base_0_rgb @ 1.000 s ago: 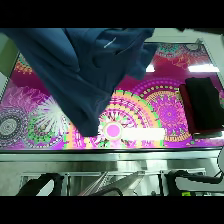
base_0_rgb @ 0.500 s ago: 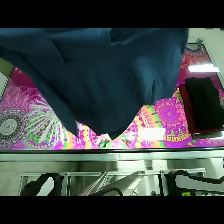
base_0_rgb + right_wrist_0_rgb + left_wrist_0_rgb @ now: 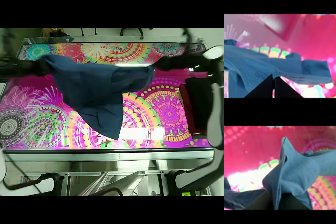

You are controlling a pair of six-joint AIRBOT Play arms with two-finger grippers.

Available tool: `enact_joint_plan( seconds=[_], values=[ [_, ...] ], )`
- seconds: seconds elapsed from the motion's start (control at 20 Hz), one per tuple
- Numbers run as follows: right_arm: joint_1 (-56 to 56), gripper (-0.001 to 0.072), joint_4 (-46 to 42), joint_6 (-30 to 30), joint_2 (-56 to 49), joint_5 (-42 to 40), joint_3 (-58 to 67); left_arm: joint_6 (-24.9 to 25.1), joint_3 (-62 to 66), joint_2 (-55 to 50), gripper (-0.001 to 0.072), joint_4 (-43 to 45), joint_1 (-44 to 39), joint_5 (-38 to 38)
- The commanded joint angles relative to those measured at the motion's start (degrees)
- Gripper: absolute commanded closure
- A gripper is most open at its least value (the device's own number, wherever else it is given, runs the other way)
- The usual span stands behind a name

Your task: Fold the shirts.

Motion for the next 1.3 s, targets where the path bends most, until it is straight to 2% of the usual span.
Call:
enact_joint_plan(
  seconds=[0.0,0.05,0.1,0.15,0.2,0.25,0.35,0.4,0.55,0.65,0.75,0.95,1.1,1.25],
  values=[
    [1.7,0.0692,1.03,-1.18,-11.08,-5.2,-0.96,2.56,-1.05,-11.63,0.0697,4.07,-4.48,12.92],
    [1.6,0.0692,1.05,-1.16,-13.51,-6.93,-0.96,2.51,-1.05,-14.1,0.0694,4.0,-4.66,15.45],
    [1.6,0.0691,1.05,-1.16,-15.69,-8.52,-0.96,2.49,-0.68,-15.89,0.0645,3.98,-4.63,16.17],
    [1.6,0.0691,1.07,-1.16,-17.16,-9.6,-0.96,2.19,0.72,-17.49,0.0156,3.93,-4.26,14.91],
    [1.6,0.069,1.05,-1.18,-18.18,-10.14,-0.96,0.74,2.54,-18.69,0.0031,3.74,-3.63,12.39],
    [1.46,0.0646,1.03,-1.18,-18.6,-10.05,-0.96,-1.07,4.98,-19.43,0.0032,3.54,-2.73,7.96],
    [0.33,0.0157,1.03,-1.18,-18.14,-9.46,-0.81,-5.68,9.6,-19.39,0.0032,3.56,-0.74,-1.4],
    [-0.63,0.0083,1.03,-1.18,-17.44,-8.9,-0.76,-7.69,11.58,-18.95,0.0032,3.56,0.11,-6.19],
    [-4.5,0.0084,0.83,-2.89,-14.82,-5.29,-0.74,-12.98,10.91,-15.91,0.0033,3.65,1.27,-16.63],
    [-6.75,0.0084,0.59,-2.23,-14.36,-1.77,-0.76,-14.47,2.97,-12.0,0.0033,3.63,-0.22,-18.38],
    [-7.91,0.0085,-0.31,-2.32,-14.69,1.07,-0.79,-14.67,-9.51,-6.99,0.0033,3.56,-3.76,-16.39],
    [-7.69,0.0086,-0.5,-5.27,-15.45,3.04,-0.79,-16.17,-35.69,2.21,0.0033,2.29,-15.89,-4.79],
    [-6.86,0.0086,-0.48,-6.32,-15.89,3.04,-0.79,-16.87,-49.22,6.6,0.0034,-6.01,-25.35,7.48],
    [-6.23,0.0086,-0.26,-6.32,-16.26,3.04,-0.79,-16.83,-55.58,7.65,0.0034,-14.88,-33.42,18.49]
  ],
)
